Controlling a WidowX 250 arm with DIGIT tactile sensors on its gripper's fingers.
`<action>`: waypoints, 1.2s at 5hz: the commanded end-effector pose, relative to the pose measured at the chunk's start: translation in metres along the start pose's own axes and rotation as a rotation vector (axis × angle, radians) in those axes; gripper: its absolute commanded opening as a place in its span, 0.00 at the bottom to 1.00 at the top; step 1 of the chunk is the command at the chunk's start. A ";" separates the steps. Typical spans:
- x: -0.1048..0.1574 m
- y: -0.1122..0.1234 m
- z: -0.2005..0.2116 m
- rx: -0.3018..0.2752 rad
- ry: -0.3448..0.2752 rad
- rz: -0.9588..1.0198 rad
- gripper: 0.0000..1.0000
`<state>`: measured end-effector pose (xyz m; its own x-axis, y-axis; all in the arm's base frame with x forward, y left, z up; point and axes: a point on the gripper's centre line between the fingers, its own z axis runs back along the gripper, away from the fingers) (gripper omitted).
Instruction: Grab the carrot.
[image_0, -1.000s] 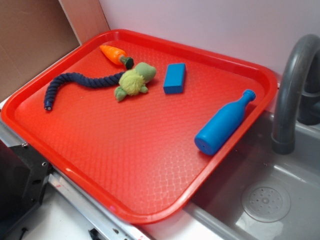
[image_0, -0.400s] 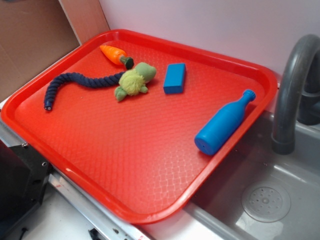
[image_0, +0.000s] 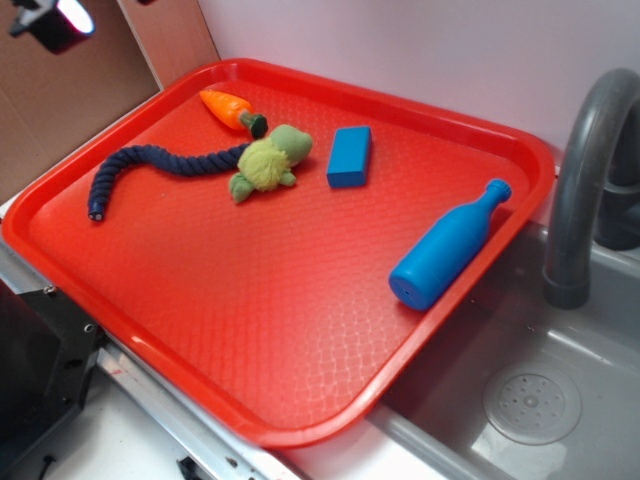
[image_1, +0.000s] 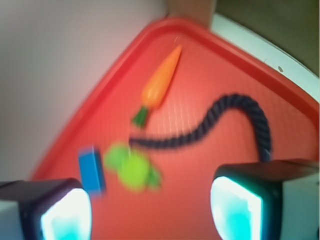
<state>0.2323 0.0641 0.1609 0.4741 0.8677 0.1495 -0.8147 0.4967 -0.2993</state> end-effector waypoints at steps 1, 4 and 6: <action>0.056 0.003 -0.057 0.058 -0.132 0.302 1.00; 0.061 0.000 -0.136 0.230 -0.086 0.253 1.00; 0.057 0.012 -0.161 0.296 -0.156 0.271 0.00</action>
<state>0.3163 0.1077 0.0109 0.2104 0.9445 0.2522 -0.9724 0.2287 -0.0452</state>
